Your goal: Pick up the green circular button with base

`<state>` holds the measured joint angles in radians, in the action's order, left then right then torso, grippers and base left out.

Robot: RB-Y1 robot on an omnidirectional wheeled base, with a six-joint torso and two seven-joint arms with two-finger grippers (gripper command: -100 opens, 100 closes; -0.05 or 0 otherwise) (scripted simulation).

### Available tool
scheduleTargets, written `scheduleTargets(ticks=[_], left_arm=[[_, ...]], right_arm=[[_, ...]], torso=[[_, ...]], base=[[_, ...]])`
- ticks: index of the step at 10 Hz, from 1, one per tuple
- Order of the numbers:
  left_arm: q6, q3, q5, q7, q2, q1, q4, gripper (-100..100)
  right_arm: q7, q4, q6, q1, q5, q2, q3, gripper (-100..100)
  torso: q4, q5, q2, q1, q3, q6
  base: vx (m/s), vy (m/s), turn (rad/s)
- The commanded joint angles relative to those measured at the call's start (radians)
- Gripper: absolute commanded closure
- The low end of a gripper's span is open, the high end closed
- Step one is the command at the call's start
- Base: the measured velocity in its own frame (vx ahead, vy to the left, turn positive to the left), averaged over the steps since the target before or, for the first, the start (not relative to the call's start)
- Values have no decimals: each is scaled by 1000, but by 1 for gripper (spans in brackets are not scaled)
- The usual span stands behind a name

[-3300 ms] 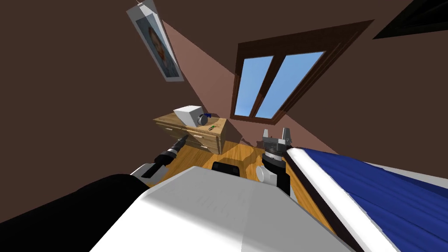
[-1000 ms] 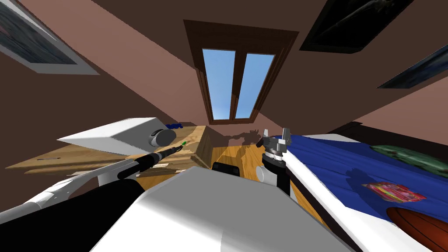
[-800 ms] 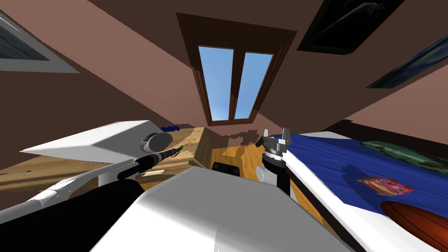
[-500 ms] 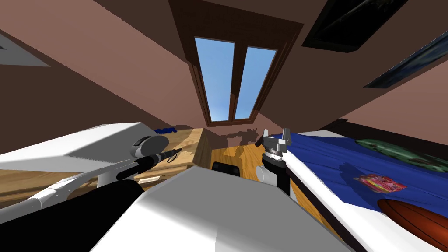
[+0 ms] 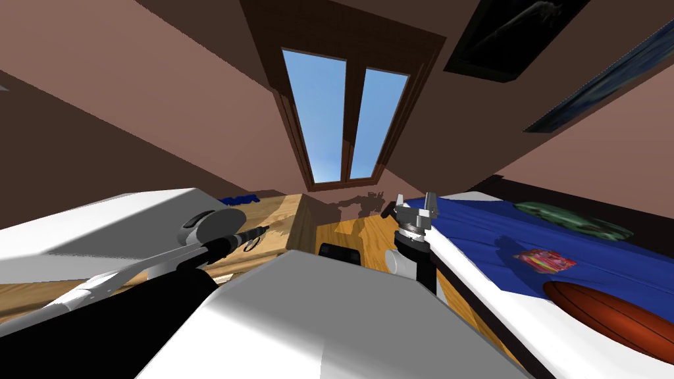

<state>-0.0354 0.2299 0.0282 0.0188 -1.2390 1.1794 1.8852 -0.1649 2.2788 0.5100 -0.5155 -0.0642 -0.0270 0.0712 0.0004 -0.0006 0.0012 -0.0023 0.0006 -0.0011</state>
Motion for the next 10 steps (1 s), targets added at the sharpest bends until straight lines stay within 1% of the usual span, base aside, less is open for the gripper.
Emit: scheduleTargets(ticks=[1,4,5,6,8,9,10], left_arm=[[0,0,0,0,0,0,0,100],[0,0,0,0,0,0,0,100],[0,0,0,0,0,0,0,0],[-6,26,-5,6,-18,29,28,100],[-17,55,-11,13,-43,60,65,100],[-12,44,-9,10,-35,48,52,100],[-14,46,-9,11,-37,50,54,0]], right_arm=[[0,0,0,0,0,0,0,0],[0,0,0,0,0,0,0,0],[0,0,0,0,0,0,0,0],[0,0,0,0,0,0,0,0],[0,0,0,0,0,0,0,0],[0,0,0,0,0,0,0,0],[0,0,0,0,0,0,0,0]], torso=[[0,0,0,0,0,0],[0,0,0,0,0,0],[0,0,0,0,0,0],[0,0,0,0,0,0],[0,0,3,0,2,-2],[1,-1,3,0,2,-2],[0,0,3,0,1,-1]], base=[[0,0,0],[0,0,0],[0,0,0],[-11,2,151],[-18,3,147],[-8,0,22],[0,0,0]])
